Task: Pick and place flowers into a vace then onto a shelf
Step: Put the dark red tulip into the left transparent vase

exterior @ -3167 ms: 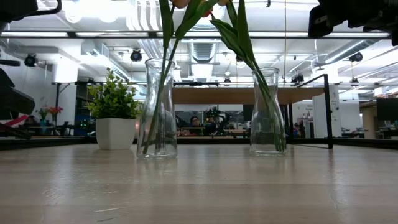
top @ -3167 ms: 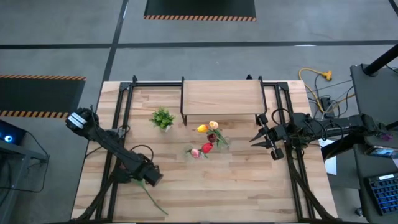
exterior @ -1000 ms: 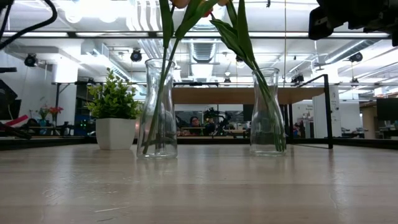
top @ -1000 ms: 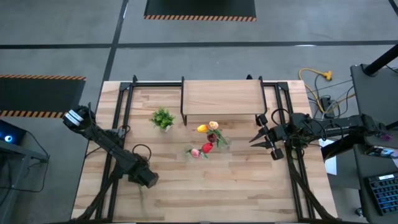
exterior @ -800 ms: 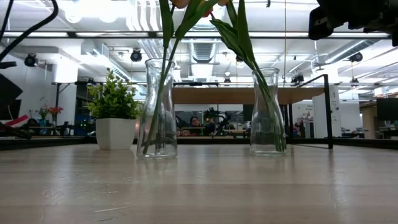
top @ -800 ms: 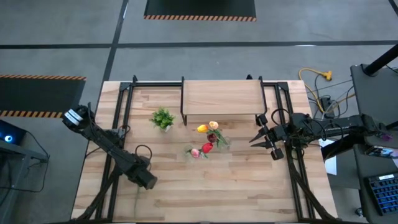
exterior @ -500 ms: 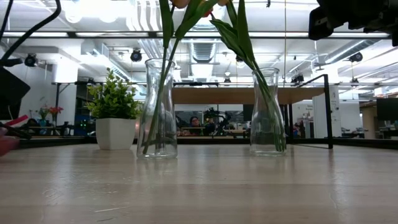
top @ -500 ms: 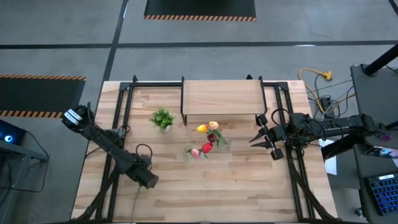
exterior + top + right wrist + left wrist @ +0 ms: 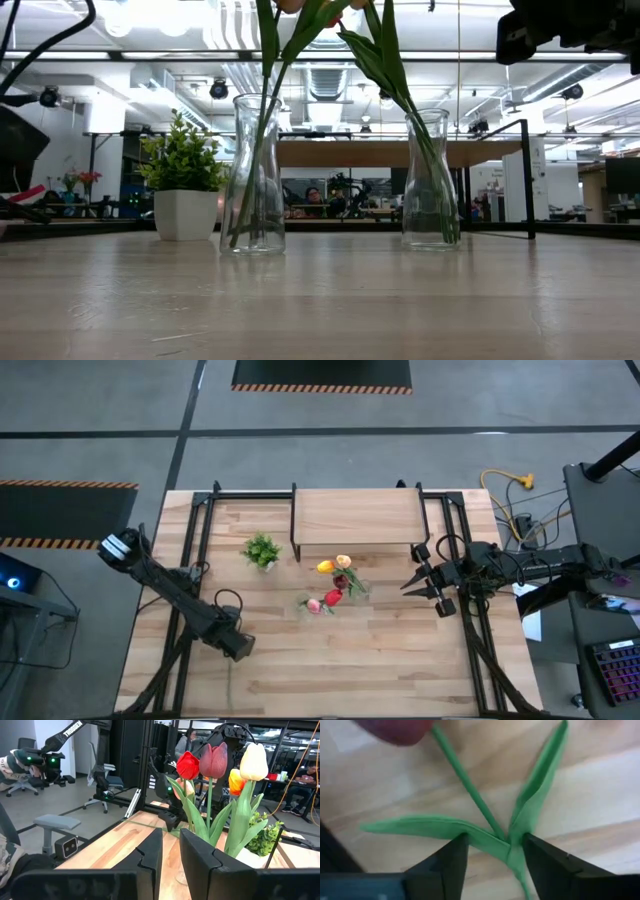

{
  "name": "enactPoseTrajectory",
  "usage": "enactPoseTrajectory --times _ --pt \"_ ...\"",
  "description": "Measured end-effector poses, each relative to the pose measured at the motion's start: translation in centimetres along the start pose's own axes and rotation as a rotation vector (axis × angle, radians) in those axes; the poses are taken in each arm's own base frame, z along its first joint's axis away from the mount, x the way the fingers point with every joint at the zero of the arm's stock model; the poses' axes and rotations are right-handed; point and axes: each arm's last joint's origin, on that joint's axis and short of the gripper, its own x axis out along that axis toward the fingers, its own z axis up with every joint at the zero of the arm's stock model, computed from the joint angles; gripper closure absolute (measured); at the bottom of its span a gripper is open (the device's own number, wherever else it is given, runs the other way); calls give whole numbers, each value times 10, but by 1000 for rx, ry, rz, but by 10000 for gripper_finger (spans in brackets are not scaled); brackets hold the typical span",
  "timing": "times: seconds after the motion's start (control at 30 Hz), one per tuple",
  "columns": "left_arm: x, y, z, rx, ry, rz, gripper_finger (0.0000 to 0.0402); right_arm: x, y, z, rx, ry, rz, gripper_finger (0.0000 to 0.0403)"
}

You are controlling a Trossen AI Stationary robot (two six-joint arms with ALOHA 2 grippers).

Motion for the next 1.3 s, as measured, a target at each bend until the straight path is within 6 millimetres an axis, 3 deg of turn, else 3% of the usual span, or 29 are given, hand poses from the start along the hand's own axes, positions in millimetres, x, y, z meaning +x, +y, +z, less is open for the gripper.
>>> enactPoseTrajectory --times 0.2,0.53,0.93,1.1,1.3 --pt "-9 1 0 -38 -6 -57 195 0 0 0 0 0 0 344" --pt "-20 0 -3 -186 26 -120 193 0 0 0 2 0 0 343" --pt "9 -7 -8 -222 -20 -22 198 0 0 -1 21 6 1 346" --pt "22 -10 -7 -114 -44 16 250 0 0 -1 21 6 1 342" --pt "16 -12 -6 50 -112 -56 370 0 0 -1 21 6 0 344"
